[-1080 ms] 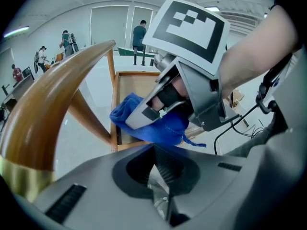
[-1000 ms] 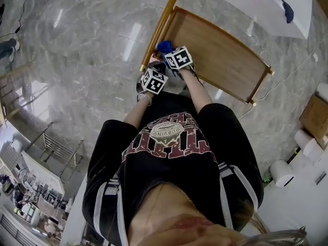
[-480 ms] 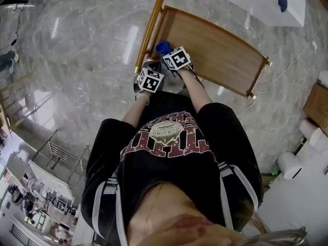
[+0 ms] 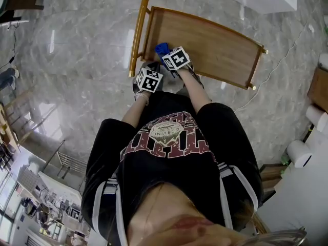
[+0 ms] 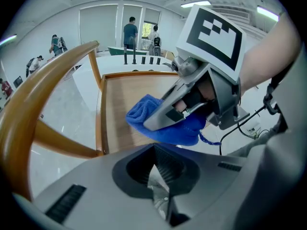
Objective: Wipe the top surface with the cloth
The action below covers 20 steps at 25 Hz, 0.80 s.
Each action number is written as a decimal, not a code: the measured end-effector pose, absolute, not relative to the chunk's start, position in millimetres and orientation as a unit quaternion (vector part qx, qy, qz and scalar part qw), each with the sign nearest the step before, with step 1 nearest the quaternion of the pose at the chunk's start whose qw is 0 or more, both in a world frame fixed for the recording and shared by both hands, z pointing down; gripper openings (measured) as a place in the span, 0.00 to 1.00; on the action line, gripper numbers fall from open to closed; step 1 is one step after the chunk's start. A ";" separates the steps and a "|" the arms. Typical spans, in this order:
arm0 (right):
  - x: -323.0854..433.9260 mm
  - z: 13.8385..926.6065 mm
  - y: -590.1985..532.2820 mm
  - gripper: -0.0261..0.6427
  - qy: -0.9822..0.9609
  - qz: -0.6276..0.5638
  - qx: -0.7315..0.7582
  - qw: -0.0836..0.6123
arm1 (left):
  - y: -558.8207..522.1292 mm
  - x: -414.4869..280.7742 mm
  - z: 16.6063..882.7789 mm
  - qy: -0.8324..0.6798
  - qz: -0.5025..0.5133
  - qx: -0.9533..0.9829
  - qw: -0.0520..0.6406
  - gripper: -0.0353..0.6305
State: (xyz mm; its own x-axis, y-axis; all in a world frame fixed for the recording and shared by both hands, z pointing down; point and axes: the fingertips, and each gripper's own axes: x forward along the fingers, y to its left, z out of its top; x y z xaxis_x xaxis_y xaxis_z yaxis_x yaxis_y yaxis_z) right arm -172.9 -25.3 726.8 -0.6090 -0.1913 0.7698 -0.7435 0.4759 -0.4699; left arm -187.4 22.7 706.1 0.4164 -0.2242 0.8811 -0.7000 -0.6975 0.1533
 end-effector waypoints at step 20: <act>-117.3 729.0 -10.7 0.12 -0.771 0.435 0.348 0.309 | 28.8 -144.8 715.3 -0.227 0.483 0.811 0.239 0.12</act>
State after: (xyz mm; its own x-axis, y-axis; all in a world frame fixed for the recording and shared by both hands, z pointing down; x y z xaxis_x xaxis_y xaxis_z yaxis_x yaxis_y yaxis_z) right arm -117.3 -10.7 729.0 -0.5667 -0.2667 0.7796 -0.8053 0.3792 -0.4557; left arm -144.8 28.8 715.3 0.4306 -0.1379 0.8920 -0.6001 -0.7819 0.1688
